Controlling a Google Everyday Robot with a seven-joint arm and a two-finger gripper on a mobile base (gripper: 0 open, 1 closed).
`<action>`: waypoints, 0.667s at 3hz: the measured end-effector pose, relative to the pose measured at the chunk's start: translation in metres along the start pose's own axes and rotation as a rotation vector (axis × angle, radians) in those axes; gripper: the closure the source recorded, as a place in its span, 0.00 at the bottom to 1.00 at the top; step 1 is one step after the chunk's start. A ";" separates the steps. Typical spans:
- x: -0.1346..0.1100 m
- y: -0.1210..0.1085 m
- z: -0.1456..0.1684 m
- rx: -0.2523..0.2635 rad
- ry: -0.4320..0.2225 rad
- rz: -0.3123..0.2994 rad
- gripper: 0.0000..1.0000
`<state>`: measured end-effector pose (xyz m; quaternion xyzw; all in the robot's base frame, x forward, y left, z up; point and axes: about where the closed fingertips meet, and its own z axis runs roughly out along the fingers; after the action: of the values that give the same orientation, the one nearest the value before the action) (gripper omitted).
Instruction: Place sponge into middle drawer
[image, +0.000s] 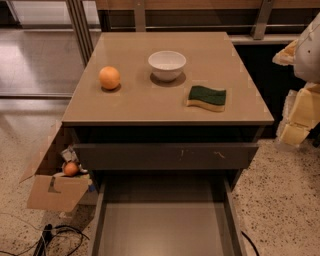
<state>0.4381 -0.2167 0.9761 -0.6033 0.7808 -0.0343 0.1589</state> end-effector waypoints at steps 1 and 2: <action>0.000 0.000 0.000 0.002 0.000 -0.001 0.00; 0.004 -0.002 0.009 -0.016 -0.041 0.004 0.00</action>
Offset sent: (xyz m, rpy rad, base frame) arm 0.0034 -0.0010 -0.0160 0.0643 0.0304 0.0298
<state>0.4412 -0.2199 0.9674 -0.6037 0.7787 -0.0154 0.1703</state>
